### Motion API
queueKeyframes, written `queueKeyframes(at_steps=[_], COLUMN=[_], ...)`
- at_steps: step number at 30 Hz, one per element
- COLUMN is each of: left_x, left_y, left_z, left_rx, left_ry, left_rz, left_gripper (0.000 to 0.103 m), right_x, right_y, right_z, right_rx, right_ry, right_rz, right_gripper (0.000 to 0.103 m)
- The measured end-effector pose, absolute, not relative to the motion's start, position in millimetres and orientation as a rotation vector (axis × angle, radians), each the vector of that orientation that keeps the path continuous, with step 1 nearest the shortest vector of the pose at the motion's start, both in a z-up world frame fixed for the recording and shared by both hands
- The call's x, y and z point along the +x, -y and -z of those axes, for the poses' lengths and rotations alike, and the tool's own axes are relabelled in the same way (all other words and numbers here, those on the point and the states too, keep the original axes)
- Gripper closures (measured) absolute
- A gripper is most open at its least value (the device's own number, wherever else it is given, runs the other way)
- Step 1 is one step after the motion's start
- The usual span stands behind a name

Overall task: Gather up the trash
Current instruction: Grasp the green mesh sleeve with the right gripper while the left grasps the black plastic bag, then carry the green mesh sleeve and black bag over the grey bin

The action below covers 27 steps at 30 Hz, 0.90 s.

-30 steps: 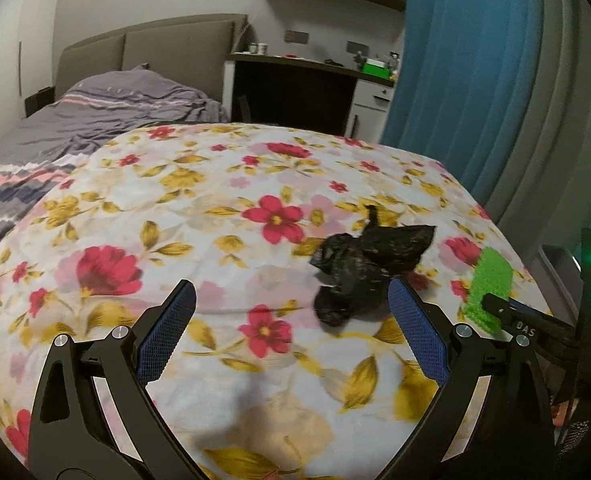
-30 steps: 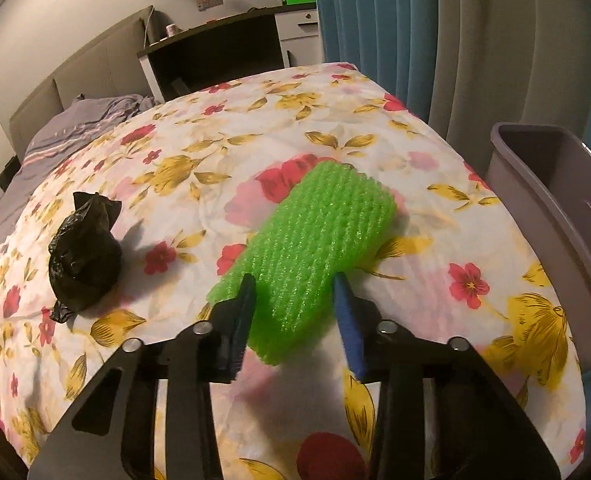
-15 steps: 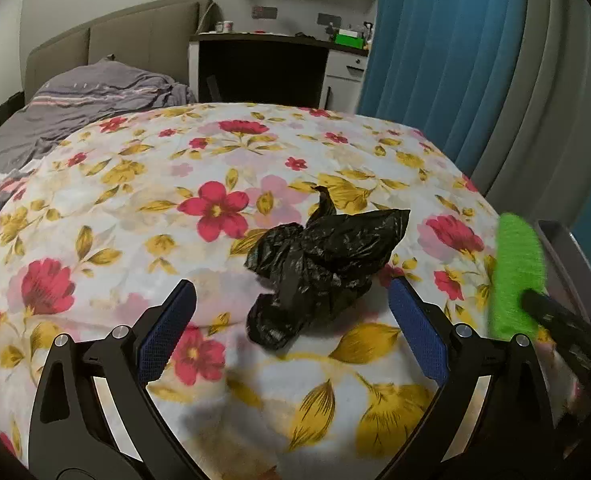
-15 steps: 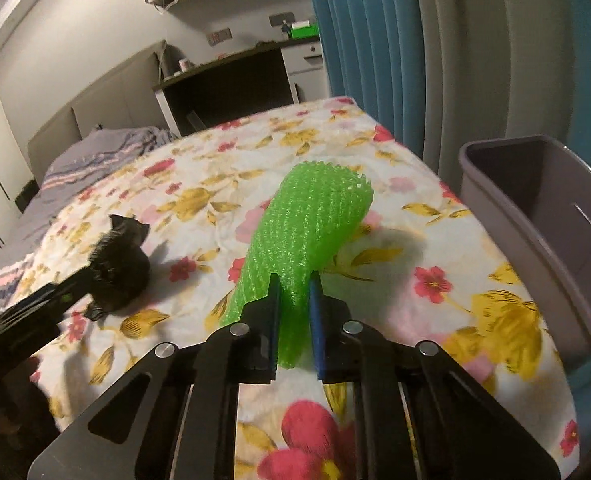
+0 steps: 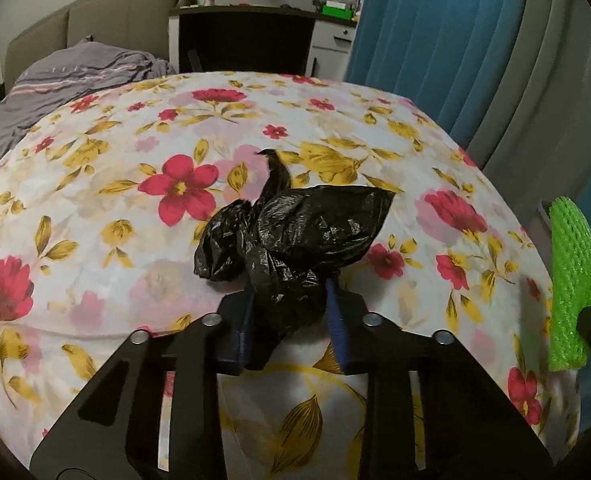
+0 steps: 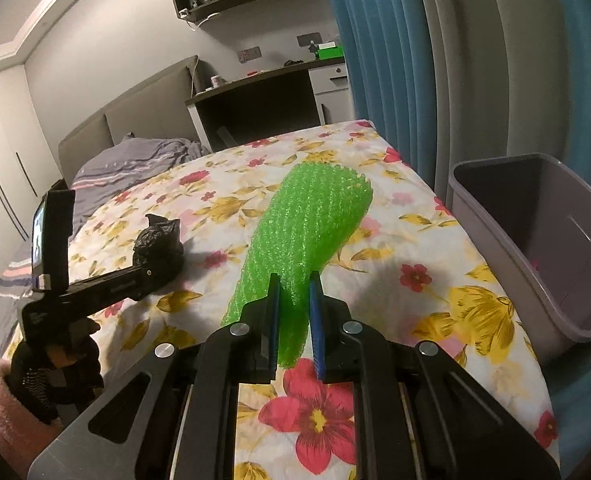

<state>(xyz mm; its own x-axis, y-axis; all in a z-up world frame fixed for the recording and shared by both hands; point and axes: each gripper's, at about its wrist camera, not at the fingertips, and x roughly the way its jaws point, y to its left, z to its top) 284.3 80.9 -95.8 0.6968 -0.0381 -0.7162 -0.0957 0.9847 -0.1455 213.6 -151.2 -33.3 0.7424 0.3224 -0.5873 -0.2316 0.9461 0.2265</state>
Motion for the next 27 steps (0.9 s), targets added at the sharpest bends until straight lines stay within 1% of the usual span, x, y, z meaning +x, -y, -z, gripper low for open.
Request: queueKeyframes(at_steps=[3, 13, 19, 27], left_x=[276, 237, 220, 215], left_y=[-81, -52, -16, 37], left_z=[91, 57, 31, 11], left_rx=[-0.176, -0.116, -0.081, -0.054], left_ry=[-0.776, -0.679, -0.617, -0.576], left_rz=[-0.047, -0.006, 0.068, 0.167], left_gripper=[0.079, 0.079, 0.079, 0.079], right_x=[207, 184, 170, 154], right_y=[154, 176, 196, 228], right_z=[30, 9, -3, -13], right_rx=[0.146, 0.154, 0.167, 0.171], right_ry=[-0.655, -0.584, -0.542, -0.487], right_rz=[-0.314, -0.308, -0.282, -0.239], right_gripper=[0.089, 0.089, 0.089, 0.089])
